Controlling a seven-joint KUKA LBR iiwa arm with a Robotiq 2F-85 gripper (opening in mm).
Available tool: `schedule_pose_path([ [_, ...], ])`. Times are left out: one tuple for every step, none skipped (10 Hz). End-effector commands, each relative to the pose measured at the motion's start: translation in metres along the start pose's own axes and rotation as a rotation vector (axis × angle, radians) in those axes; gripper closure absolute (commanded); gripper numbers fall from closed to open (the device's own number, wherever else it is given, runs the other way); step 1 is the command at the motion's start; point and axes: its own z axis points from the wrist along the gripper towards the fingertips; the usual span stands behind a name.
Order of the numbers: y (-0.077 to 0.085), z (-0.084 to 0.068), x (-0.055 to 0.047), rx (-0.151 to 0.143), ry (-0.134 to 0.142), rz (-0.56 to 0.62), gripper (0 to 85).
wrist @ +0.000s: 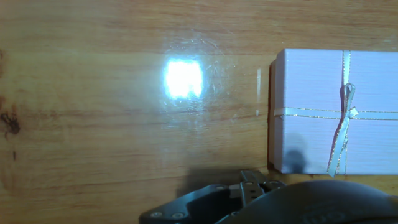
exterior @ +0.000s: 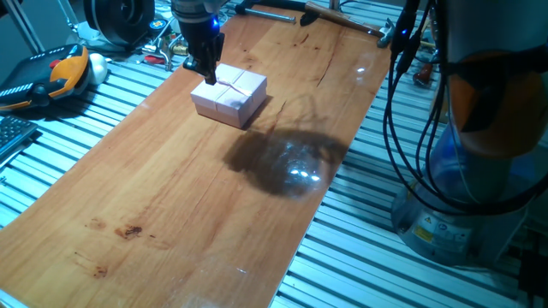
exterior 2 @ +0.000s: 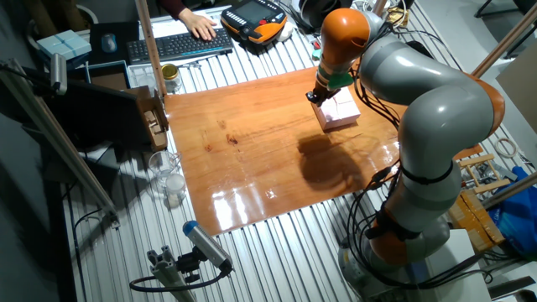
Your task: Slide the outer casing onto the gift box
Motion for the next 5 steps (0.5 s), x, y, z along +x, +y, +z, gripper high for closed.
schedule_pose_path([
  [-0.0001,0.0003,-0.0005,0.0,0.0,0.0,85.0],
  [0.0,0.0008,-0.0013,0.0,-0.002,0.0,85.0],
  [0.0,0.0014,-0.0023,0.002,-0.003,0.0,85.0],
  [-0.0005,0.0019,-0.0031,0.003,-0.005,0.0,85.0],
  [-0.0009,0.0017,-0.0031,0.005,-0.005,0.0,85.0],
])
